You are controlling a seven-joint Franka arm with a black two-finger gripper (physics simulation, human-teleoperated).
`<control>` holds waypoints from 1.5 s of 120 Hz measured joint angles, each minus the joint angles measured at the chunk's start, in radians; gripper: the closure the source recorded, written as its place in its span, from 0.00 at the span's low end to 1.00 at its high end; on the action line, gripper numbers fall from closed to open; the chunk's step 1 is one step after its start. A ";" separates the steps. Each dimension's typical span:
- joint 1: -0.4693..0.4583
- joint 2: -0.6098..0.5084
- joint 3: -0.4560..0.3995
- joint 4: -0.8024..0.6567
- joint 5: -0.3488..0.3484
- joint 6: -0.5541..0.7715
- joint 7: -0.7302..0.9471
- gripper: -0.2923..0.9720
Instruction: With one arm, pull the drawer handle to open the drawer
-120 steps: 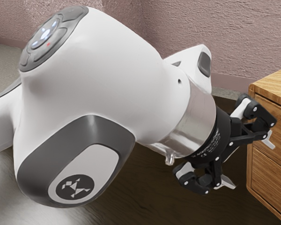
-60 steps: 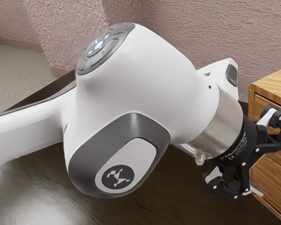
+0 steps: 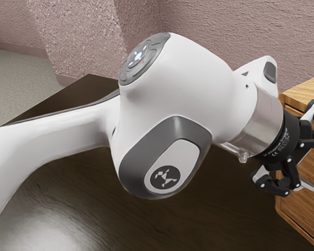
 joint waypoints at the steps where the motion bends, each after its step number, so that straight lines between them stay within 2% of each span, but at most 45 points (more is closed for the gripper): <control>1: 0.001 0.001 0.000 0.000 0.000 0.001 0.000 0.42; 29: 0.002 0.038 0.000 0.014 0.006 0.023 0.002 0.42; 64: -0.085 0.063 0.001 0.012 0.008 0.030 0.004 0.42; 96: -0.053 0.064 0.024 0.011 0.006 0.031 0.005 0.42; 148: -0.070 0.098 0.028 0.010 0.010 0.032 0.005 0.42; 180: -0.063 0.054 0.031 -0.018 0.001 0.029 0.004 0.42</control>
